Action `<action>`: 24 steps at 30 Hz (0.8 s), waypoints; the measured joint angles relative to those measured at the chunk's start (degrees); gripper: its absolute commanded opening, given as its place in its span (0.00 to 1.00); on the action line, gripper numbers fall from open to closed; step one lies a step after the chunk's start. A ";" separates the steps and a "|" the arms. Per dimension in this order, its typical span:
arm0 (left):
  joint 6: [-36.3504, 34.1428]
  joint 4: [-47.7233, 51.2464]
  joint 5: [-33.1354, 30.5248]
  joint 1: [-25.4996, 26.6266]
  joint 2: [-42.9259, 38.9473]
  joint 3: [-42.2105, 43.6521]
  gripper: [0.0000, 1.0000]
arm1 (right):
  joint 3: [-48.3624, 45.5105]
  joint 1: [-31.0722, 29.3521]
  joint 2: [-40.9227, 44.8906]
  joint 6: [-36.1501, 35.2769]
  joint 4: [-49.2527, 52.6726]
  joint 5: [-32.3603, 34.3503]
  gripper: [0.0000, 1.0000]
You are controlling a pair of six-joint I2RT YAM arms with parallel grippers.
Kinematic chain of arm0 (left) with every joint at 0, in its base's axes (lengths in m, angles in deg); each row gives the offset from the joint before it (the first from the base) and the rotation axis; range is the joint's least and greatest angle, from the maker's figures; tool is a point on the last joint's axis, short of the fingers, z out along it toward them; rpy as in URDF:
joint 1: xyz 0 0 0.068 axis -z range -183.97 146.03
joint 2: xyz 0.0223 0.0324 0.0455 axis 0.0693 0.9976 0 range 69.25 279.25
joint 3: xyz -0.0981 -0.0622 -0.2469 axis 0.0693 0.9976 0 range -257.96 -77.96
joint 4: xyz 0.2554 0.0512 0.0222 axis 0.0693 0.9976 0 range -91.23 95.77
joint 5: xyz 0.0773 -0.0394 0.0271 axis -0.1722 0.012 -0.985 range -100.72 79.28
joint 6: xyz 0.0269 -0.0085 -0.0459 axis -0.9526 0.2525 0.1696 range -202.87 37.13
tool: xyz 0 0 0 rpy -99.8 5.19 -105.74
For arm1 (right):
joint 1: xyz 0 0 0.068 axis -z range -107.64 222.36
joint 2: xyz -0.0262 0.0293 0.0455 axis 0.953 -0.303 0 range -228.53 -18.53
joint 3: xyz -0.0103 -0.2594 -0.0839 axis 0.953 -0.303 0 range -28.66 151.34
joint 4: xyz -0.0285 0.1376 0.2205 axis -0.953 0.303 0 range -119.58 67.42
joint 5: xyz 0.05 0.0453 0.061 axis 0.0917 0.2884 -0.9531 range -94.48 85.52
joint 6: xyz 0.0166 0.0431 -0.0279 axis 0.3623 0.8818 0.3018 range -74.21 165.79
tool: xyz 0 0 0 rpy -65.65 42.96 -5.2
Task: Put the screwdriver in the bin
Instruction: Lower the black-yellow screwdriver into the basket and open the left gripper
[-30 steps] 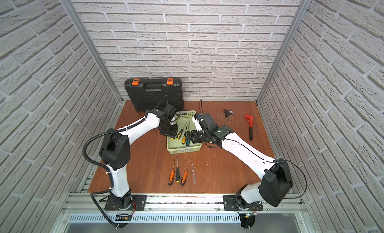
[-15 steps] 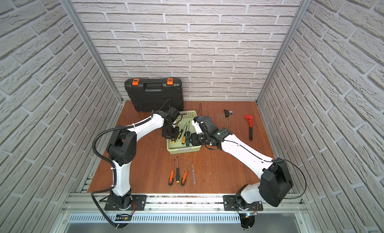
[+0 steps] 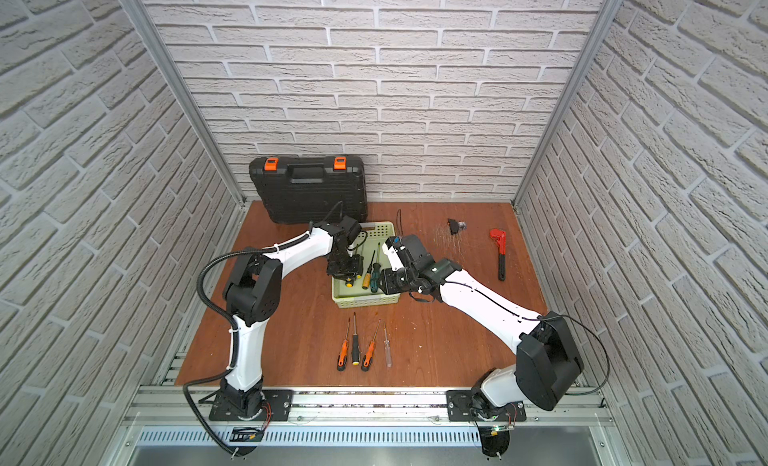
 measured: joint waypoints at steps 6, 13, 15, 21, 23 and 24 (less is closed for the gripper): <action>0.20 -0.42 1.18 0.15 -0.02 0.17 0.00 | -0.94 0.00 -0.79 0.42 -1.20 -0.57 0.33; 0.70 -1.25 1.16 0.15 -0.24 1.20 0.09 | -0.92 0.00 -1.55 0.44 -1.73 -1.55 0.33; 1.07 -1.64 1.18 0.15 -0.24 1.64 0.22 | -0.92 0.00 -1.55 0.46 -1.70 -1.81 0.34; 1.75 -2.14 0.76 0.26 -1.07 1.84 0.49 | -0.94 0.00 -0.87 1.01 -0.79 -1.92 0.34; 1.62 -1.81 0.26 0.68 -2.01 1.68 0.52 | -0.94 -0.02 0.02 1.14 -0.13 -1.81 0.35; 1.49 -1.53 -0.15 0.81 -2.75 1.49 0.53 | -0.94 -0.02 0.61 1.25 0.09 -1.68 0.35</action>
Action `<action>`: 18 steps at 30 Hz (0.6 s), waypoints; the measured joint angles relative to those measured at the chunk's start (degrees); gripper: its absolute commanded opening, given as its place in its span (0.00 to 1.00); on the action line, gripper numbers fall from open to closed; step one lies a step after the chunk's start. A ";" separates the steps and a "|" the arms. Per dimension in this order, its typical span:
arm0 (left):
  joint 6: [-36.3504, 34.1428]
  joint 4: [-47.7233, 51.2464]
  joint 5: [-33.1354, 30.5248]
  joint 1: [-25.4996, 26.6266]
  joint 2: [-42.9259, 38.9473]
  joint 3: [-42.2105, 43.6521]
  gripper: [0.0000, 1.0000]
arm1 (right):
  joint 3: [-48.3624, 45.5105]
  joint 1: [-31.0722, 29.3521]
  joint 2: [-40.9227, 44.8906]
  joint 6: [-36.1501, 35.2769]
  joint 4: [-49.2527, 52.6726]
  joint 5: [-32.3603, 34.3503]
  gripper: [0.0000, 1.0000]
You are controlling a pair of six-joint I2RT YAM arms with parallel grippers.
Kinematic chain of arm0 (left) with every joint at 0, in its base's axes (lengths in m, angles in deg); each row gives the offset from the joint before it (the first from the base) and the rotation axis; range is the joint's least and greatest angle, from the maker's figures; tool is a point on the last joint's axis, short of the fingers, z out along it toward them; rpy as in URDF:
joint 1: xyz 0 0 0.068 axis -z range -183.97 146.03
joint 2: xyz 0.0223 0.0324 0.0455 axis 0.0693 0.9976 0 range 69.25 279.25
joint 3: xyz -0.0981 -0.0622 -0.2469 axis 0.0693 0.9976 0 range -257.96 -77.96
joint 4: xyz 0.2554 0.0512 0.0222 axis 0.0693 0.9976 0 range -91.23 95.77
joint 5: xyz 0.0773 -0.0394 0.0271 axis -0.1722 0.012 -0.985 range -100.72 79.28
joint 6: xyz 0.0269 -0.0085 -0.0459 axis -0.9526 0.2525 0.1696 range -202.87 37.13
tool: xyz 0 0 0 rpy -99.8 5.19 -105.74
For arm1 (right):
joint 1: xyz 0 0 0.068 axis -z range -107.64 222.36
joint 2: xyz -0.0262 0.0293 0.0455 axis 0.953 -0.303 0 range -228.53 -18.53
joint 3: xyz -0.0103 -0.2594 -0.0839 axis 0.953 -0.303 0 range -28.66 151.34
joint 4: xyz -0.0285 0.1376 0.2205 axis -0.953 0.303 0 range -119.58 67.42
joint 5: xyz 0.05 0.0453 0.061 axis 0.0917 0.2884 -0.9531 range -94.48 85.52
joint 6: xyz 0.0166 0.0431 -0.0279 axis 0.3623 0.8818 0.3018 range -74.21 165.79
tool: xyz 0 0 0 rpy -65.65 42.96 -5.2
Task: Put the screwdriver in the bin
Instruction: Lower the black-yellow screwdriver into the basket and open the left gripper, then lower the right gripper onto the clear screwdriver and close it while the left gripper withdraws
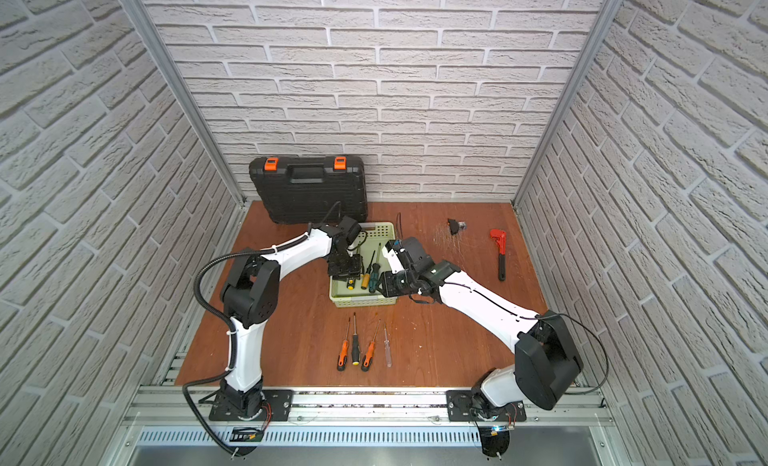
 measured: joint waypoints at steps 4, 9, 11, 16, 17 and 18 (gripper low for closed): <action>-0.11 0.90 -1.90 0.72 -4.11 -0.52 0.55 | 0.00 -0.17 2.54 0.22 1.68 0.96 0.36; -0.68 0.48 -3.48 2.10 -12.28 1.22 0.55 | 0.00 -1.99 5.22 0.35 5.49 3.89 0.37; -1.11 -0.37 -4.31 3.34 -17.05 4.13 0.54 | 0.00 -3.72 5.99 0.70 7.58 5.99 0.39; -1.09 -3.21 -7.08 8.46 -30.10 15.37 0.53 | -1.38 -11.54 7.15 2.91 11.52 11.56 0.42; -0.85 -3.76 -7.63 9.64 -32.63 17.97 0.54 | -2.49 -13.60 7.28 3.91 11.85 12.46 0.43; -0.42 -4.55 -8.22 10.78 -35.08 20.57 0.54 | -3.69 -15.23 7.30 5.05 12.17 13.05 0.44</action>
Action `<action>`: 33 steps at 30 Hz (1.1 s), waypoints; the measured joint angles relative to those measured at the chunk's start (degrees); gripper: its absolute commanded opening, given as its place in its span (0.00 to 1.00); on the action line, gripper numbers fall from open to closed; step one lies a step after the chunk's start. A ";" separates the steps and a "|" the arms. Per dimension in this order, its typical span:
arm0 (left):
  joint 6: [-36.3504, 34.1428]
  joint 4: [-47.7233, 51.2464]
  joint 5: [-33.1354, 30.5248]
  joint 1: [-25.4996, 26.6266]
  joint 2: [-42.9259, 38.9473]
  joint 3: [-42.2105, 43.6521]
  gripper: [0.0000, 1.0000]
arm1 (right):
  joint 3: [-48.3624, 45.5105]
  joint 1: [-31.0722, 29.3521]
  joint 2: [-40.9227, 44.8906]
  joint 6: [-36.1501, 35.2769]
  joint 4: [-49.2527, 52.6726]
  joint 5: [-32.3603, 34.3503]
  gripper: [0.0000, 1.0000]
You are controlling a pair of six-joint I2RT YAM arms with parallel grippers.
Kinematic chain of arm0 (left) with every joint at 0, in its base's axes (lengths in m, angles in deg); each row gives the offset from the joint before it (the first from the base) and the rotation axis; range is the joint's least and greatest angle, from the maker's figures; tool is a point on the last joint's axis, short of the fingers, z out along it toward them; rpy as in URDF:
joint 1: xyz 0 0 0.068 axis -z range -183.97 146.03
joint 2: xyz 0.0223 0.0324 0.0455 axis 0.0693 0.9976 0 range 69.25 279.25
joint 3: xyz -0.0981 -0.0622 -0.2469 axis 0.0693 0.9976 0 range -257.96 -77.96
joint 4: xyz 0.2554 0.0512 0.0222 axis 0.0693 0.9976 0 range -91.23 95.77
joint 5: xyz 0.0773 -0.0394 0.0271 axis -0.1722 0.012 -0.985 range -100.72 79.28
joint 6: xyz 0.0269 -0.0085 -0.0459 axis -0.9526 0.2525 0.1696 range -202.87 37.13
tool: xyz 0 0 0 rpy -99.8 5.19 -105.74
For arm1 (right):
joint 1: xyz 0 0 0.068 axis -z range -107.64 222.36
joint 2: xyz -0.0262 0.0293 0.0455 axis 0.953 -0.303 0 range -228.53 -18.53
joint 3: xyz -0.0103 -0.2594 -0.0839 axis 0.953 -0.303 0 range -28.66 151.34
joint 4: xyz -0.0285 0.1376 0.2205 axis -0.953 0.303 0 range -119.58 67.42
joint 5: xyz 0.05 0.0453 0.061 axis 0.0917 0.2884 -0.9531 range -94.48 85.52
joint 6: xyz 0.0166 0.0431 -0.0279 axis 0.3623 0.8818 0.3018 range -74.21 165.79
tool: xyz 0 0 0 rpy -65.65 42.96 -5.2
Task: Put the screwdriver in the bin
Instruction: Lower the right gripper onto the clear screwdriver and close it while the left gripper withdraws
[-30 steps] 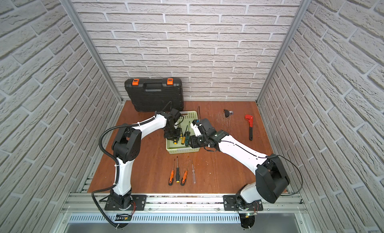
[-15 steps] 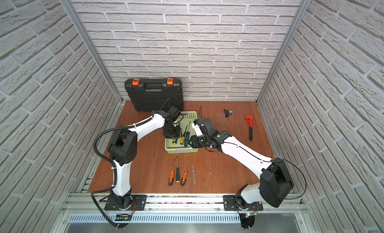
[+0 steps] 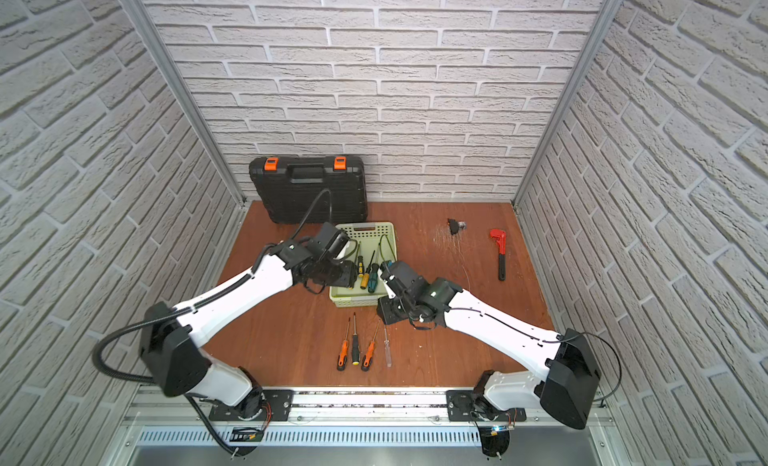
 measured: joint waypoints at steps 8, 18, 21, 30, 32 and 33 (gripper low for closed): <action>5.25 -3.02 -5.49 6.40 -14.01 17.53 0.55 | -6.69 -9.38 -7.10 8.98 0.81 2.64 0.51; 10.05 -2.99 -10.27 6.69 -18.14 22.82 0.55 | -5.77 -9.62 -16.68 11.89 -1.60 3.50 0.45; 10.29 -2.91 -11.52 6.67 -18.73 22.82 0.55 | -5.77 -9.62 -17.38 12.15 -1.60 3.48 0.41; 10.80 -2.60 -12.85 5.62 -20.09 22.91 0.56 | -5.49 -9.62 -18.86 12.17 -1.68 3.19 0.38; 11.17 -2.58 -13.11 5.35 -21.18 23.19 0.55 | -5.49 -9.62 -18.97 12.17 -1.86 3.02 0.35; 11.37 -2.51 -13.25 5.22 -21.55 23.34 0.56 | -5.49 -9.62 -19.02 12.15 -1.97 2.97 0.33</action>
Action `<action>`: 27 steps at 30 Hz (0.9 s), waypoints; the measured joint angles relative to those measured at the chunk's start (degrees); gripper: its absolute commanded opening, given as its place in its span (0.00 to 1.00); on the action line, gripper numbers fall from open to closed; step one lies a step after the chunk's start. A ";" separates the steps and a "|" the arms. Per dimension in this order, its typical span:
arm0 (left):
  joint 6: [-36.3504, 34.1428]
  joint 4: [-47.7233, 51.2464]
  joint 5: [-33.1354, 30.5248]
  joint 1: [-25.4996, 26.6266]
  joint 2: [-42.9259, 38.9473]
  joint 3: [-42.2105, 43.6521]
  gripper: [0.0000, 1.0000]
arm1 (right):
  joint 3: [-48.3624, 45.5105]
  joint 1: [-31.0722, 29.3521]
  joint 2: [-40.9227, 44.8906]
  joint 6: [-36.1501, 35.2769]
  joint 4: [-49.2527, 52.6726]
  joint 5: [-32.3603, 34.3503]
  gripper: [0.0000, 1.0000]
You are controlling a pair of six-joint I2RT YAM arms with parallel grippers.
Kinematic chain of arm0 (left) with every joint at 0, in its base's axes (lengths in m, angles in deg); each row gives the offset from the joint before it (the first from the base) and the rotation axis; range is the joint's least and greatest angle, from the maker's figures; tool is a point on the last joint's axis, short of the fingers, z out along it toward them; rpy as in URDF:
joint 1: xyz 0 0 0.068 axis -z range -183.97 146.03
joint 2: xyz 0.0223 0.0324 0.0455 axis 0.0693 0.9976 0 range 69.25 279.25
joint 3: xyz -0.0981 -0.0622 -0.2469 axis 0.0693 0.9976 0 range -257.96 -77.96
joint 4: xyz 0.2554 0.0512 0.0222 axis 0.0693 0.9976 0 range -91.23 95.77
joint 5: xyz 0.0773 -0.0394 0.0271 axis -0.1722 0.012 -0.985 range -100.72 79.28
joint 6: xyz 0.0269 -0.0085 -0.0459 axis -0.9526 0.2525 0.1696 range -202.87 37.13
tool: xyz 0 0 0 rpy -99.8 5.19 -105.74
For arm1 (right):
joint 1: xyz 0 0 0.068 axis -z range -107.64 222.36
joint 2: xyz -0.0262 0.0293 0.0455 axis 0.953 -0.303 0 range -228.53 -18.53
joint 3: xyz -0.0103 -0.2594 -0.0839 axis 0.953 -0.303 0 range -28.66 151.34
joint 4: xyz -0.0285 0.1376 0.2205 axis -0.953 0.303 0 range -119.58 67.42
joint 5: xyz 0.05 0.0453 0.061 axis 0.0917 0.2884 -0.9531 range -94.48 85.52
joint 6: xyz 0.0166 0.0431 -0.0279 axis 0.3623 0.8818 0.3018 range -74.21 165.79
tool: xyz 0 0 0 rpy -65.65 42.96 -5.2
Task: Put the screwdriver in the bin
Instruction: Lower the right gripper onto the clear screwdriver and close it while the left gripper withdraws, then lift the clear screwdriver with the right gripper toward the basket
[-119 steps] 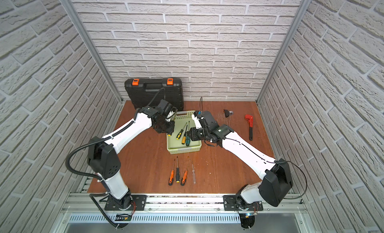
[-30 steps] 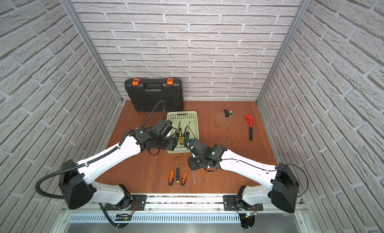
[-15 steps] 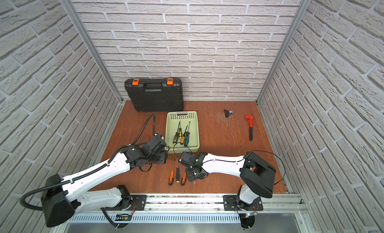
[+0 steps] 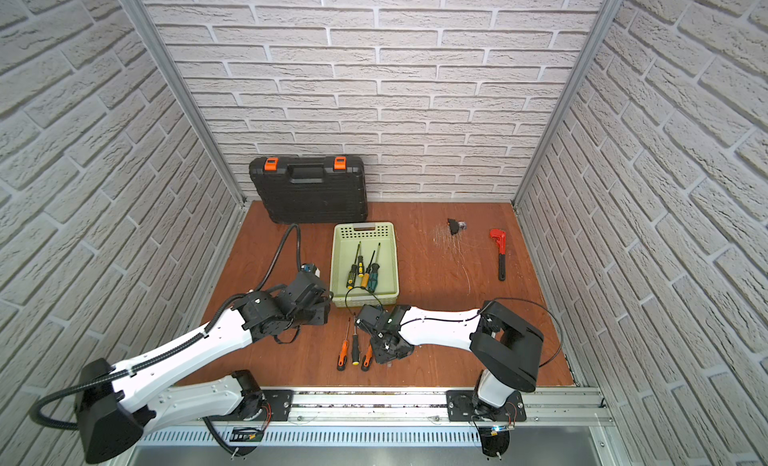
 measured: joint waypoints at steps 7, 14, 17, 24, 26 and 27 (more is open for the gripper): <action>-0.04 2.58 -1.40 -2.62 -2.23 0.33 0.55 | -0.07 0.00 -0.20 0.04 -1.11 -0.74 0.20; -1.66 5.66 -3.32 -5.29 -4.50 -1.42 0.56 | -1.07 0.00 0.83 0.61 -1.18 -0.57 0.06; -2.19 6.14 -4.00 -5.86 -5.33 -1.70 0.56 | -2.49 0.00 2.93 1.31 0.20 -0.46 0.05; -2.95 6.47 -5.09 -7.30 -6.05 -1.70 0.56 | -3.17 0.00 13.40 1.66 9.01 -0.28 0.06; -3.30 6.47 -5.40 -8.11 -6.08 -1.70 0.56 | -2.54 0.00 17.84 1.44 13.27 0.13 0.06; -3.39 6.47 -5.51 -8.37 -6.08 -1.70 0.56 | -1.88 0.00 19.76 1.18 15.10 0.28 0.05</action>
